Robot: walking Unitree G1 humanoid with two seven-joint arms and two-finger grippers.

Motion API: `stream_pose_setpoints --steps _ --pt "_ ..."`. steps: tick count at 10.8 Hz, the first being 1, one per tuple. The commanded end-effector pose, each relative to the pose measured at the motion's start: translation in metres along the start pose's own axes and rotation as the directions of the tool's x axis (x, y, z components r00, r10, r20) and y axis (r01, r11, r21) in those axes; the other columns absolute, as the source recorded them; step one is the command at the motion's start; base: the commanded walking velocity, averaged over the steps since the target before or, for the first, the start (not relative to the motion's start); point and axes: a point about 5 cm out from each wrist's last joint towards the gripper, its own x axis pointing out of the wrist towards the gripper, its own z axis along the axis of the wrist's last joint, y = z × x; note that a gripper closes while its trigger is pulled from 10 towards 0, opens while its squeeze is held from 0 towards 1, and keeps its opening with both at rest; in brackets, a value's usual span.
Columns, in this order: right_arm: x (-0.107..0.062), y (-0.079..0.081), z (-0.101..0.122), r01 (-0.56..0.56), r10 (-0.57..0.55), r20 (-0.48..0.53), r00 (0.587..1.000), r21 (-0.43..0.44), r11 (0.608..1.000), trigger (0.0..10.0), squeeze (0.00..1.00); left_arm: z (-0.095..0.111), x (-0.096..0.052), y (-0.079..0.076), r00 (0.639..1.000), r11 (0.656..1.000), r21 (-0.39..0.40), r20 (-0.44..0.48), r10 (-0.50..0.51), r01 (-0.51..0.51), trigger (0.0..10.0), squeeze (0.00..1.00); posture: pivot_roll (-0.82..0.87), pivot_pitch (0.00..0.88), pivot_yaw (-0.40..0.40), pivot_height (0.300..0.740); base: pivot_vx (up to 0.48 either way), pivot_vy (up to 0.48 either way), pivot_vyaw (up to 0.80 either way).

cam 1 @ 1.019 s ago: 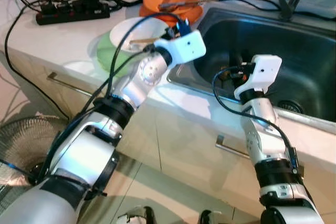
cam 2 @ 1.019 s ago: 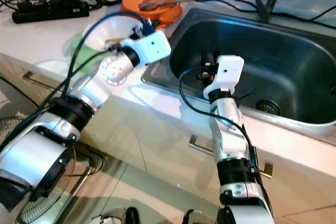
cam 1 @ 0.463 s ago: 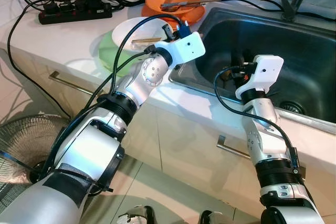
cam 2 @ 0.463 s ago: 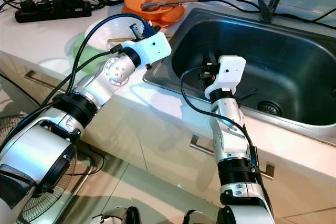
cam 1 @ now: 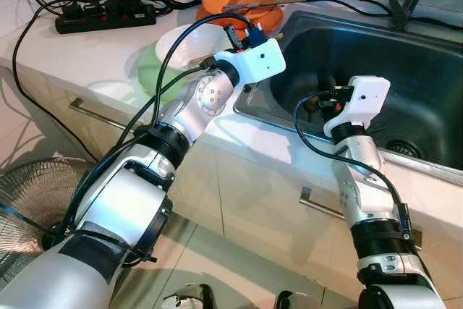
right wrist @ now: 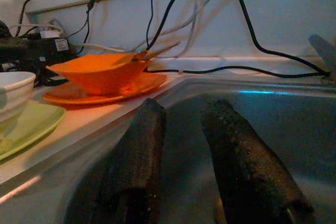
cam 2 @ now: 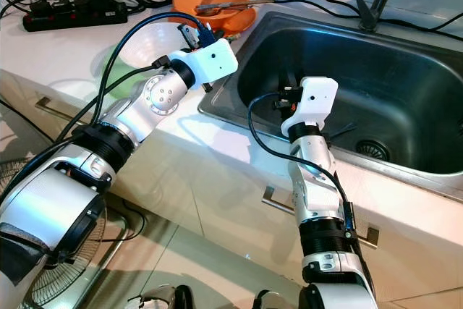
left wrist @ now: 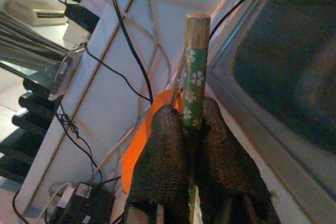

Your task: Kitchen organization

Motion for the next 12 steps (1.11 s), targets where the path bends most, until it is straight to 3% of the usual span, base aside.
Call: stream_pose_setpoints --steps 1,2,4,5,6,8,9,10,12 --pt "-0.002 0.0 -0.006 0.013 -0.013 -0.024 1.0 0.014 1.0 10.0 0.0 -0.003 0.0 0.0 1.0 1.0 0.03 -0.015 -0.004 0.004 0.0 0.0 0.01 0.069 0.068 0.74 0.0 0.0 0.0" --pt "-0.002 0.001 -0.006 0.013 -0.012 -0.023 1.0 0.016 1.0 10.0 0.0 -0.001 0.0 0.006 1.0 0.998 0.064 0.001 0.015 -0.015 0.0 0.0 0.01 0.067 0.067 0.74 0.0 0.0 0.0" --pt "-0.002 0.002 -0.007 0.015 -0.015 -0.025 1.0 0.024 1.0 10.0 0.0 0.025 0.002 0.044 0.975 0.981 0.061 0.135 0.175 -0.184 0.0 0.0 0.01 0.068 0.068 0.74 0.0 0.0 0.0" --pt "-0.003 0.002 -0.007 0.016 -0.016 -0.026 1.0 0.026 1.0 10.0 0.0 0.034 0.0 0.054 0.958 0.971 0.045 0.18 0.223 -0.234 8.0 0.0 0.01 0.071 0.067 0.74 0.0 0.0 0.0" --pt "-0.003 0.002 -0.008 0.017 -0.016 -0.027 0.999 0.027 0.999 10.0 0.0 0.044 -0.003 0.065 0.933 0.959 0.029 0.238 0.268 -0.283 10.0 0.0 0.02 0.073 0.067 0.74 0.0 0.0 0.0" --pt "-0.003 0.001 -0.007 0.02 -0.02 -0.025 0.999 0.017 1.0 10.0 0.0 0.067 -0.016 0.081 0.834 0.903 -0.281 0.365 0.414 -0.325 10.0 0.0 0.02 0.074 0.064 0.74 0.0 0.0 0.0" --pt "-0.003 -0.001 -0.007 0.022 -0.022 -0.022 1.0 0.01 1.0 10.0 0.0 0.073 -0.021 0.088 0.804 0.833 -0.475 0.356 0.477 -0.284 10.0 0.0 0.01 0.079 0.062 0.74 0.0 0.0 0.0" --pt "-0.004 -0.001 -0.006 0.024 -0.024 -0.022 0.999 0.008 1.0 10.0 0.0 0.075 -0.024 0.091 0.789 0.767 -0.598 0.348 0.507 -0.23 10.0 0.0 0.01 0.081 0.062 0.74 0.0 0.0 0.0" --pt "-0.003 -0.004 -0.004 0.029 -0.029 -0.013 0.999 -0.002 1.0 10.0 0.0 0.073 -0.025 0.092 0.786 0.645 -0.752 0.316 0.53 -0.133 10.0 0.0 0.01 0.082 0.063 0.74 0.0 0.0 0.0"
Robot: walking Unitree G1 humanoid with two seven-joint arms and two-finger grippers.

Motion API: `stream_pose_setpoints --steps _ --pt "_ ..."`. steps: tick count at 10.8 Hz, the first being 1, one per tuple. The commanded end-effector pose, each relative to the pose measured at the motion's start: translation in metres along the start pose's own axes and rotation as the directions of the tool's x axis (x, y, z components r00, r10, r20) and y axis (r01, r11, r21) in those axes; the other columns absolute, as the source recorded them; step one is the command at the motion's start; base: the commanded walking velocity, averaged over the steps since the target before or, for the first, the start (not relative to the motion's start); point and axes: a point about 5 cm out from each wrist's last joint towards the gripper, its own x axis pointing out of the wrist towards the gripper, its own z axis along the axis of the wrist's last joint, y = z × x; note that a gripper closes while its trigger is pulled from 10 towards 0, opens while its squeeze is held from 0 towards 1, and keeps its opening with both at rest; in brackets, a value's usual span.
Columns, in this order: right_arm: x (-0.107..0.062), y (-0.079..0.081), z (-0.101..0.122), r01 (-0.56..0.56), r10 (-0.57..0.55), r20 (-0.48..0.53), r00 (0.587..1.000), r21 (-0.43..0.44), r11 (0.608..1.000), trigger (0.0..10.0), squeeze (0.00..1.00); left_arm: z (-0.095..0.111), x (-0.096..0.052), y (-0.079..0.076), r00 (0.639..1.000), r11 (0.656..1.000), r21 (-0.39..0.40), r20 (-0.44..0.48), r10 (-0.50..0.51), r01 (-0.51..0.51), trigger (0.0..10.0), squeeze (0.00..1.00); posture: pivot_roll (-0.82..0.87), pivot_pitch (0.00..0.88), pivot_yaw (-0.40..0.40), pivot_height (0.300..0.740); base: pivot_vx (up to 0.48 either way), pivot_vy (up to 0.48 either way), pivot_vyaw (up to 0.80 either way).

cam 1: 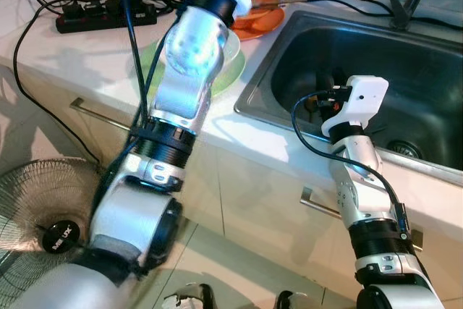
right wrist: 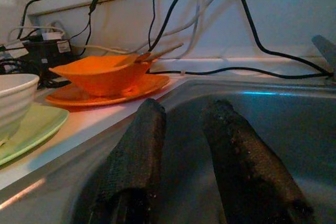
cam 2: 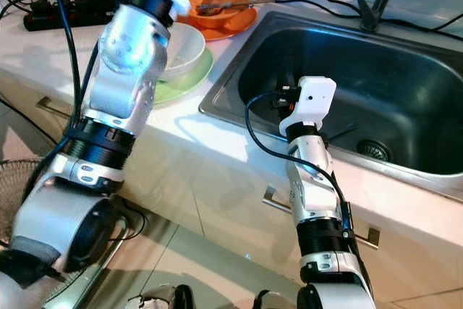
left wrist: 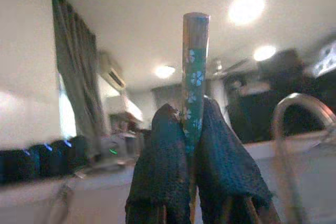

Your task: Kitchen organization

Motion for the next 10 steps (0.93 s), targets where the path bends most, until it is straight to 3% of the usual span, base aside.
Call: stream_pose_setpoints --steps 1,2,6,7,10 --pt "-0.002 -0.007 -0.001 0.021 -0.021 -0.006 1.0 -0.013 1.0 10.0 0.0 -0.004 -0.006 0.005 1.0 0.991 -0.134 -0.027 0.005 -0.008 10.0 0.0 0.01 0.084 0.059 0.74 0.0 0.0 0.0" --pt "0.0 -0.009 0.003 0.02 -0.02 0.005 1.0 -0.02 1.0 10.0 0.0 -0.007 -0.012 0.006 0.999 0.971 -0.24 -0.052 -0.01 -0.003 10.0 0.0 0.01 0.085 0.06 0.74 0.0 0.0 0.0" --pt "0.004 -0.011 0.016 -0.019 0.021 0.044 0.999 -0.038 0.999 10.0 0.02 -0.023 -0.029 0.002 0.989 0.916 -0.4 -0.128 -0.072 0.015 10.0 0.0 0.0 0.082 0.067 0.74 0.0 0.0 0.0" --pt "0.006 -0.009 0.021 -0.047 0.049 0.057 0.997 -0.042 0.998 10.0 1.0 -0.025 -0.033 0.001 0.987 0.906 -0.423 -0.139 -0.08 0.014 10.0 0.0 0.0 0.079 0.068 0.74 0.0 0.0 0.0" --pt "0.005 0.007 0.03 -0.247 0.252 0.056 0.966 -0.089 0.965 10.0 1.0 -0.033 -0.042 0.001 0.979 0.897 -0.442 -0.181 -0.096 0.006 10.0 0.0 -0.01 0.06 0.08 0.74 0.0 0.0 0.0"
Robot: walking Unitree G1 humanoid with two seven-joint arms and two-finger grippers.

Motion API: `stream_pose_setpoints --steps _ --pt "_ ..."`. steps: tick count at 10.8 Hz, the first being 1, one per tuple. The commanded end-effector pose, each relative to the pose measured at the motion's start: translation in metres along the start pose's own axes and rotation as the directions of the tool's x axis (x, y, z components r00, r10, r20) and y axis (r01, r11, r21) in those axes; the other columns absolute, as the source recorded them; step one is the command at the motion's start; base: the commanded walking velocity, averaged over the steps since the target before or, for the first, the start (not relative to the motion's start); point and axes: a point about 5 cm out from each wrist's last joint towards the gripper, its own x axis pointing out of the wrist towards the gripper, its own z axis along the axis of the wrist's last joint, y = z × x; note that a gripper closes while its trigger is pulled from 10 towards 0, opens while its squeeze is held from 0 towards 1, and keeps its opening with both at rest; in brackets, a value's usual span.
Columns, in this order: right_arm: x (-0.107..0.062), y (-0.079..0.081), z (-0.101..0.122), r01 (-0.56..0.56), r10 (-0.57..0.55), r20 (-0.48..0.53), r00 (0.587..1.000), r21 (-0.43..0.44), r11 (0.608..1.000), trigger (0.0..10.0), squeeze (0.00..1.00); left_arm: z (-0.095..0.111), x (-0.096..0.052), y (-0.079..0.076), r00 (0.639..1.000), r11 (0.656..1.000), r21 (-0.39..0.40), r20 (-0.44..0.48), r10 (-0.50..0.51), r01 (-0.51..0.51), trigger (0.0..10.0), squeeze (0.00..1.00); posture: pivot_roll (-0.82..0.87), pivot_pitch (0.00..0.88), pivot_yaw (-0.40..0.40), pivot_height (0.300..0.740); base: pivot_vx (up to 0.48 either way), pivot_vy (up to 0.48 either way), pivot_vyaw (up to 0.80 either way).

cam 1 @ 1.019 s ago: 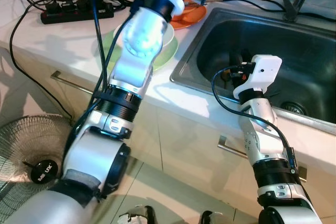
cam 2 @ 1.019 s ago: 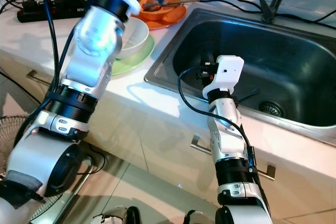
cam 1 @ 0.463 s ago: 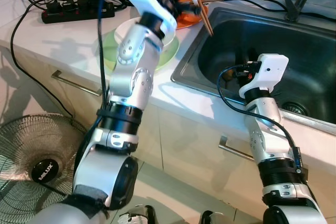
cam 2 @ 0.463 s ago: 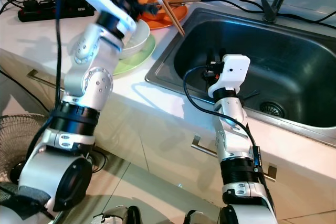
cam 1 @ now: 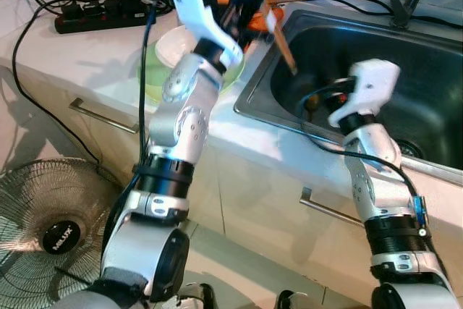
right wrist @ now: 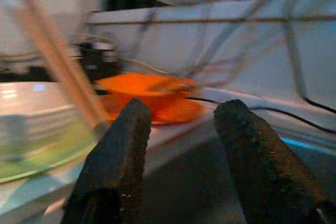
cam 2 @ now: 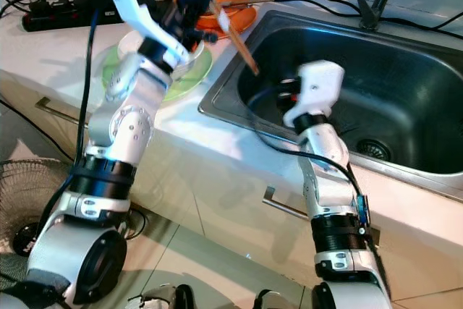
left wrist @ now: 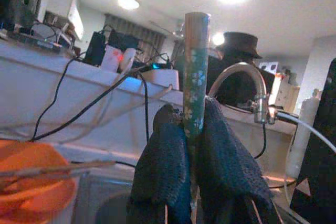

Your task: Kitchen organization

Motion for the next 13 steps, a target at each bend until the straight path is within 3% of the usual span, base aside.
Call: stream_pose_setpoints --steps 1,2,5,9,13 --pt "-0.003 0.002 0.002 -0.044 0.044 -0.001 0.999 0.004 0.999 10.0 1.0 0.005 0.0 -0.004 0.999 0.999 0.007 0.011 -0.036 0.036 10.0 0.0 -0.01 0.055 0.08 0.74 0.0 0.0 0.0" --pt "-0.004 0.003 0.002 -0.069 0.069 -0.007 0.998 -0.008 0.998 10.0 0.0 0.003 -0.001 -0.005 0.999 0.999 0.014 0.001 -0.042 0.042 10.0 0.0 -0.01 0.046 0.082 0.74 0.0 0.0 0.0" --pt "-0.008 0.004 0.005 -0.142 0.142 -0.017 0.99 -0.021 0.99 10.0 0.0 0.001 -0.003 -0.008 0.998 0.998 0.015 -0.016 -0.061 0.061 10.0 0.0 -0.02 0.037 0.088 0.74 0.0 0.0 0.0" --pt "-0.009 0.019 0.001 -0.169 0.169 -0.022 0.985 0.013 0.986 10.0 0.0 -0.008 -0.004 -0.016 0.994 0.996 -0.007 -0.055 -0.09 0.09 10.0 0.0 -0.01 0.043 0.092 0.74 0.0 0.0 0.0" --pt "-0.007 0.023 0.0 -0.171 0.172 -0.024 0.985 0.026 0.985 10.0 0.0 -0.011 -0.004 -0.018 0.991 0.994 -0.026 -0.074 -0.109 0.107 10.0 0.0 -0.01 0.052 0.087 0.74 0.0 0.0 0.0"
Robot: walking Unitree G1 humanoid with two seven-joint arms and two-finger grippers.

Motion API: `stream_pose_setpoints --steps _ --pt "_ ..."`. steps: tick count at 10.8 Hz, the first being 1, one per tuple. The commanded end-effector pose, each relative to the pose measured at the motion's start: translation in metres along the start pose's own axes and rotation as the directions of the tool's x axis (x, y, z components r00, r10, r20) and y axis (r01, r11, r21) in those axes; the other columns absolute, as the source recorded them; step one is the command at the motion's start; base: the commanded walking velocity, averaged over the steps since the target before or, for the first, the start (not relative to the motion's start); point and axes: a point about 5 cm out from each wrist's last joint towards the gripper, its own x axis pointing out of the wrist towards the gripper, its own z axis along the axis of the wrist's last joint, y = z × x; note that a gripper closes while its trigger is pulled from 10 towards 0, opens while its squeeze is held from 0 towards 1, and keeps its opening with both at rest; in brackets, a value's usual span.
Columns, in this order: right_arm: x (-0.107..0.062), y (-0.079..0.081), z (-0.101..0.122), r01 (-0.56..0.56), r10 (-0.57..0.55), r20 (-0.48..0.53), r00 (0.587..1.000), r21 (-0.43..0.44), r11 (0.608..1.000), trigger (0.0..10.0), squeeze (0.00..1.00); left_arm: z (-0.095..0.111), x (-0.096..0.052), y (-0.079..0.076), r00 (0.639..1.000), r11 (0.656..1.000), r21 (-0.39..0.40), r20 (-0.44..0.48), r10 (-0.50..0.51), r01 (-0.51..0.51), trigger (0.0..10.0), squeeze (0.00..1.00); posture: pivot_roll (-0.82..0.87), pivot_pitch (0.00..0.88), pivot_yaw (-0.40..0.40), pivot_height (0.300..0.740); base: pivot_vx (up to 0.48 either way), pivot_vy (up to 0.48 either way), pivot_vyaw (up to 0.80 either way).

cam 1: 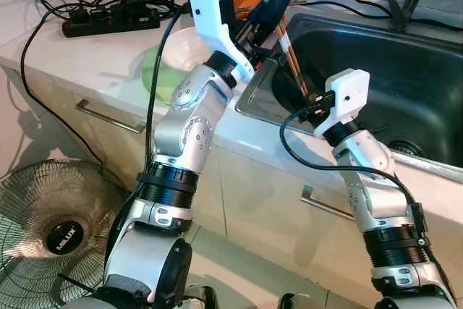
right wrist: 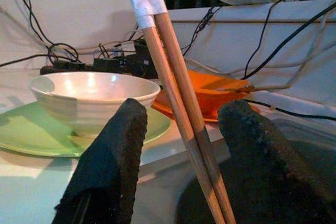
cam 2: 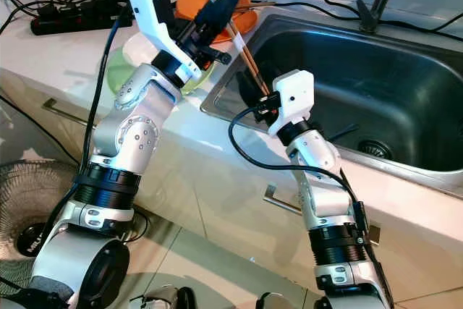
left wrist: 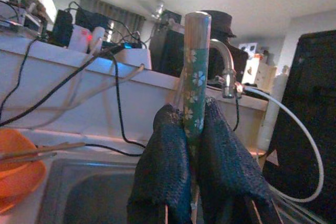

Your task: Kitchen organization

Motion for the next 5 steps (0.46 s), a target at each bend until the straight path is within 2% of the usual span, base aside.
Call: stream_pose_setpoints --steps 1,5 --pt "0.0033 -0.0002 0.0015 0.014 -0.014 -0.002 1.0 -0.002 1.0 10.0 0.0 0.0021 -0.001 -0.0046 1.0 1.0 0.005 0.004 -0.028 0.028 10.0 0.0 -0.01 0.054 0.085 0.74 0.0 0.0 0.0" --pt "0.0076 -0.003 -0.0001 0.061 -0.061 -0.004 0.998 -0.006 0.998 10.0 0.0 0.0003 -0.0017 -0.0075 0.999 0.999 -0.003 -0.01 -0.044 0.044 10.0 0.0 0.0 0.06 0.083 0.74 0.0 0.0 0.0"
